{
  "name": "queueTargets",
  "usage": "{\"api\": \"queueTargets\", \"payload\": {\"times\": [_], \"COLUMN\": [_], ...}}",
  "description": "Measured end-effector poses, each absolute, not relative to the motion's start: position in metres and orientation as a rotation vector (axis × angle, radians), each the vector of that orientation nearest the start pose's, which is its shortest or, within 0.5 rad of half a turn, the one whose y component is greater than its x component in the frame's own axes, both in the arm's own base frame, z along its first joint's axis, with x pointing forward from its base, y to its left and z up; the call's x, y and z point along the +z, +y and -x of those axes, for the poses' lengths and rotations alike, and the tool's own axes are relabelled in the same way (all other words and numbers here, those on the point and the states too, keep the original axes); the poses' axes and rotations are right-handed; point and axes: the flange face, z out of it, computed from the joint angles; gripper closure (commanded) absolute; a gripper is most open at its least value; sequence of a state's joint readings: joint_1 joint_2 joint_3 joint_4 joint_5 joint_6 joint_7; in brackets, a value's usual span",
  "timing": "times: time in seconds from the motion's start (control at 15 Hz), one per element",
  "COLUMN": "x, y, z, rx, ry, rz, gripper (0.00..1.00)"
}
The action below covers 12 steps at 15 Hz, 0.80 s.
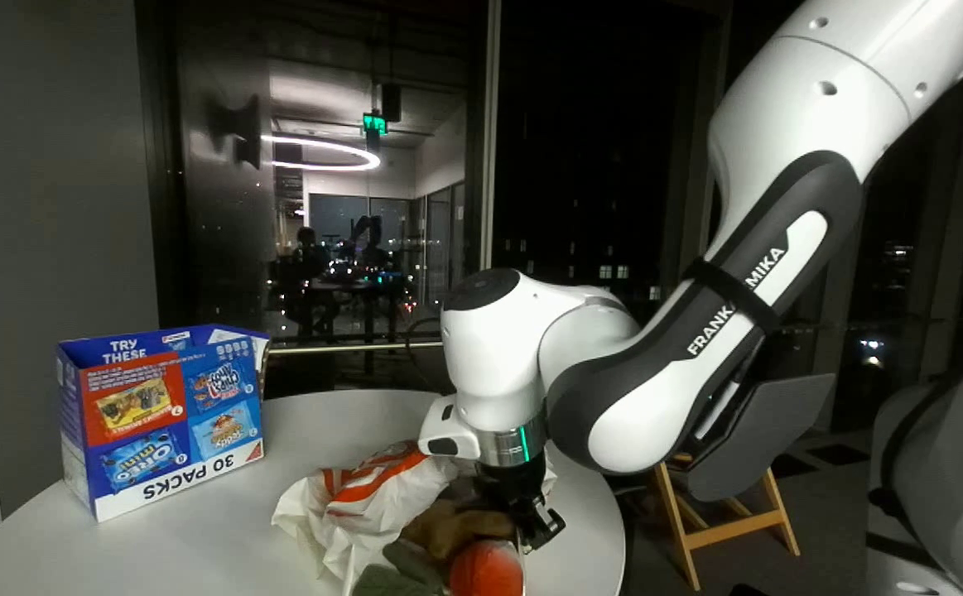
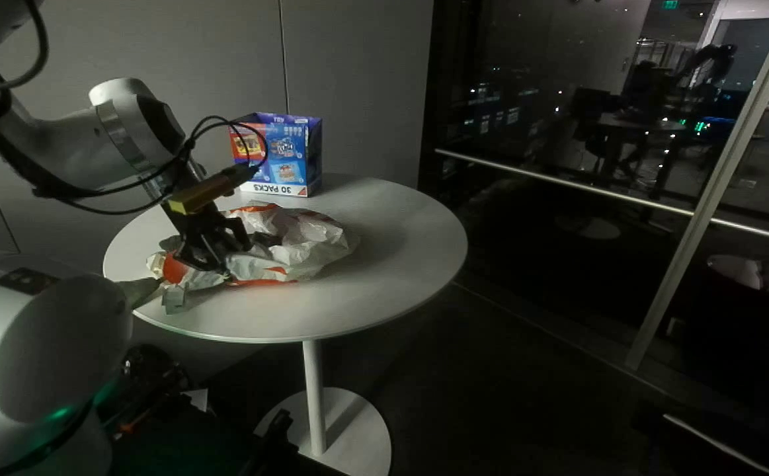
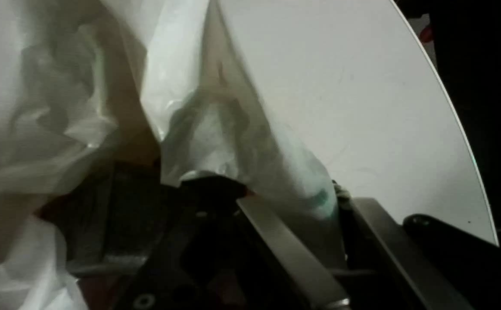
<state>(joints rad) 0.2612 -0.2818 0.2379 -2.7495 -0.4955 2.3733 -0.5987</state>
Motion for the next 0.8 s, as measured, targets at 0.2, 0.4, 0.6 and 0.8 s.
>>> {"api": "queueTargets", "payload": {"times": [0.2, 0.4, 0.6, 0.8], "x": [0.314, 0.323, 0.316, 0.313], "y": [0.178, 0.177, 0.165, 0.156], "z": [-0.333, -0.334, -0.331, -0.327], "rx": [0.128, 0.096, 0.231, 0.370], "ry": [-2.362, -2.324, -2.206, -2.147], "rz": [2.643, 2.679, 2.715, 2.750], "gripper": [0.54, 0.38, 0.16, 0.00]}}
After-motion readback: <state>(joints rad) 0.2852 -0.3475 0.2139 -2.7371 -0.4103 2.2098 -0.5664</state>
